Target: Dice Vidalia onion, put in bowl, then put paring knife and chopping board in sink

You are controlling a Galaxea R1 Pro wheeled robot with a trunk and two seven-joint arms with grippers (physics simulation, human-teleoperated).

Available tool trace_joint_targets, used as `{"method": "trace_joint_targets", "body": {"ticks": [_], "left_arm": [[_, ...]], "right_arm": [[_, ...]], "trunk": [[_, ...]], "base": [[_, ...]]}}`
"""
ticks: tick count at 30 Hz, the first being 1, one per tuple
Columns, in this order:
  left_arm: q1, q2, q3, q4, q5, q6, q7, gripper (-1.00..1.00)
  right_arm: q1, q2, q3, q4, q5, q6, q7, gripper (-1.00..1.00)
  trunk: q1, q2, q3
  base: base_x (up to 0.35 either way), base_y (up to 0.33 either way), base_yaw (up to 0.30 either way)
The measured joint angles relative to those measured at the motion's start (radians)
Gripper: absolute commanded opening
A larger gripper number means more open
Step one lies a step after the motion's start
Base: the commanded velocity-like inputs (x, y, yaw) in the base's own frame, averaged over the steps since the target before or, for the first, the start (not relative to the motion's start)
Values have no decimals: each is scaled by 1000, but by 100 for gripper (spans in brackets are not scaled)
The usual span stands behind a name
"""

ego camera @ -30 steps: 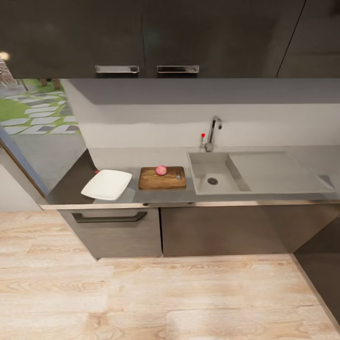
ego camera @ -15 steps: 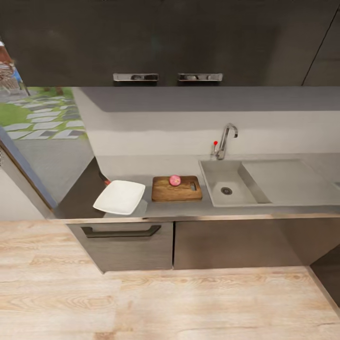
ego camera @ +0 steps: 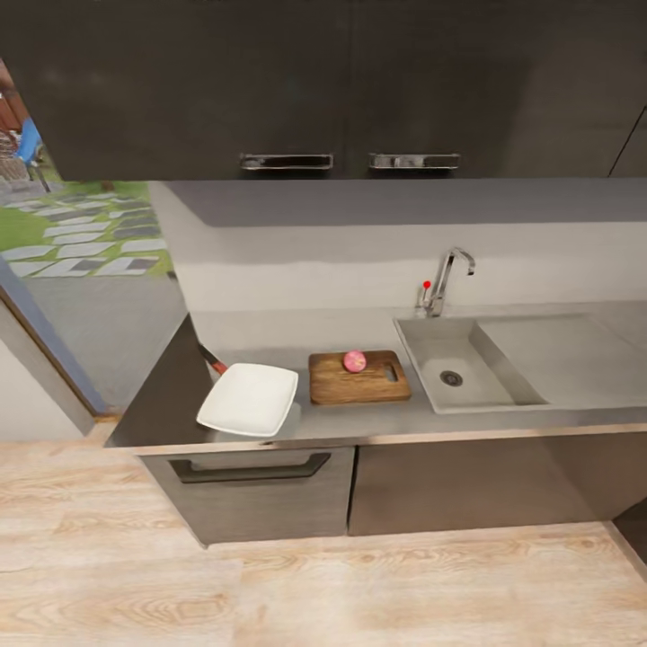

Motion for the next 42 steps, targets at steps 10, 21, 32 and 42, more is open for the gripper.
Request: {"method": "trace_joint_targets", "body": {"ticks": [10,21,32,42], "left_arm": [[0,0,0,0,0,0,0,100],[0,0,0,1,0,0,0,100],[0,0,0,1,0,0,0,100],[0,-3,0,14,0,0,0,100]], "right_arm": [[0,0,0,0,0,0,0,100],[0,0,-1,0,0,0,0,100],[0,0,-1,0,0,0,0,100],[0,-1,-1,0,-1,1,1,100]], "trunk": [[0,0,16],[0,0,34],[0,0,52],[0,0,69]], "base": [[107,258,-70],[-2,308,-70],[-63,313,-70],[-6,314,-70]]}}
